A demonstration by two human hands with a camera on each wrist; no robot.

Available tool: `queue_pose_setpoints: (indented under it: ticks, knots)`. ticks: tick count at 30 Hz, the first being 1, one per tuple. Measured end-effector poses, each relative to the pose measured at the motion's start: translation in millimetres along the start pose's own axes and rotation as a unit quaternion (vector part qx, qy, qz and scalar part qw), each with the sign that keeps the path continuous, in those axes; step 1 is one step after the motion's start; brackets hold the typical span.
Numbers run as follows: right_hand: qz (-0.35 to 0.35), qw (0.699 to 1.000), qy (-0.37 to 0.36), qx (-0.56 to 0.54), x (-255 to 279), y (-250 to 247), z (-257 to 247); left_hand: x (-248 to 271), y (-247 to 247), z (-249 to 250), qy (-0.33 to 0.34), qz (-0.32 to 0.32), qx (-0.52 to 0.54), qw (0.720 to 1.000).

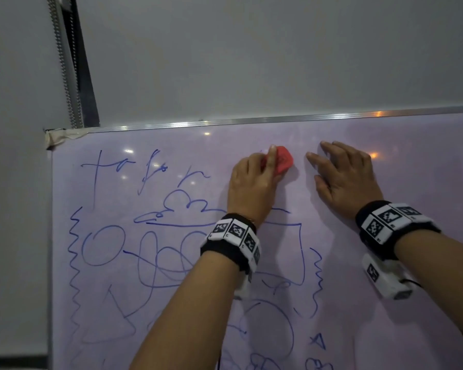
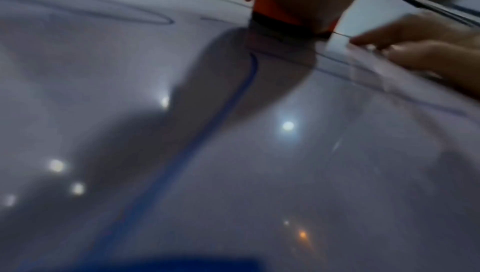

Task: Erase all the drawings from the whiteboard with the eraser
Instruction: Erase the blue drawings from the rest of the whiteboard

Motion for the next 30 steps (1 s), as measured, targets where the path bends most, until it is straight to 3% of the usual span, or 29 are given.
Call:
queue_pose_setpoints:
  ticks: [2,6,7,8,11,12,13,15,17,19,22,24,26,28,29,30]
  knots:
    - [0.004,1.0,0.002,-0.004,0.0,-0.6,0.7,-1.0,-0.1,-9.4,-0.035,0.001,-0.004,0.999]
    - [0.011,1.0,-0.002,-0.008,0.8,-0.2,-0.3,-0.7,-9.0,-63.5,-0.247,0.006,-0.02,0.969]
    - [0.008,1.0,-0.003,-0.009,0.6,-0.7,-0.7,-0.6,-9.6,-61.9,-0.254,-0.001,-0.007,0.967]
    - [0.005,1.0,-0.004,-0.01,0.2,-1.3,-1.0,-1.9,-10.0,-49.8,-0.211,-0.001,0.01,0.977]
    - [0.0,1.0,-0.005,-0.012,-0.2,-1.1,-0.4,3.5,-8.4,-7.0,0.036,0.004,0.037,0.999]
    - [0.004,1.0,-0.005,-0.012,-0.1,-0.8,0.0,5.2,-8.9,-16.2,0.063,0.001,0.028,0.998]
    - [0.009,1.0,-0.006,-0.012,-0.2,-0.3,0.6,6.4,-10.5,-37.5,0.039,-0.005,0.008,0.999]
    - [0.017,1.0,-0.009,-0.015,0.1,0.1,1.3,13.6,-20.0,-105.0,-0.119,-0.021,-0.04,0.992]
    - [0.023,1.0,-0.009,-0.018,0.7,0.0,0.0,31.9,-32.5,-157.1,-0.25,-0.031,-0.073,0.965]
    - [0.021,1.0,-0.008,-0.018,0.8,0.3,-0.9,44.5,-34.8,-157.7,-0.233,-0.05,-0.093,0.967]
    - [0.011,1.0,-0.001,-0.013,0.8,0.2,-0.7,53.9,-31.1,-121.6,-0.083,-0.067,-0.072,0.992]
    - [0.008,1.0,0.002,-0.015,1.2,-0.9,-0.6,54.6,-33.2,-121.9,-0.037,-0.086,-0.086,0.992]
    - [0.008,1.0,0.004,-0.023,0.4,-2.0,-2.5,54.9,-42.5,-150.8,-0.137,-0.094,-0.104,0.981]
    - [0.006,1.0,0.009,-0.026,0.3,-2.6,-3.4,61.7,-50.3,-186.6,-0.338,-0.127,-0.1,0.927]
    - [0.006,1.0,0.012,-0.025,0.5,-2.6,-3.6,67.7,-50.9,-197.5,-0.415,-0.143,-0.094,0.894]
    - [0.006,1.0,0.013,-0.023,0.7,-2.5,-3.7,71.1,-50.6,-200.4,-0.445,-0.153,-0.092,0.878]
Point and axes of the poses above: each hand's wrist, its own x-axis away from the middle knuckle, its own y-axis out of the palm, z = x × y, the point moved 6 cm from there along -x, towards the middle knuckle, and after that the axes turned 7 degrees about -x, right-handed, at the moved point
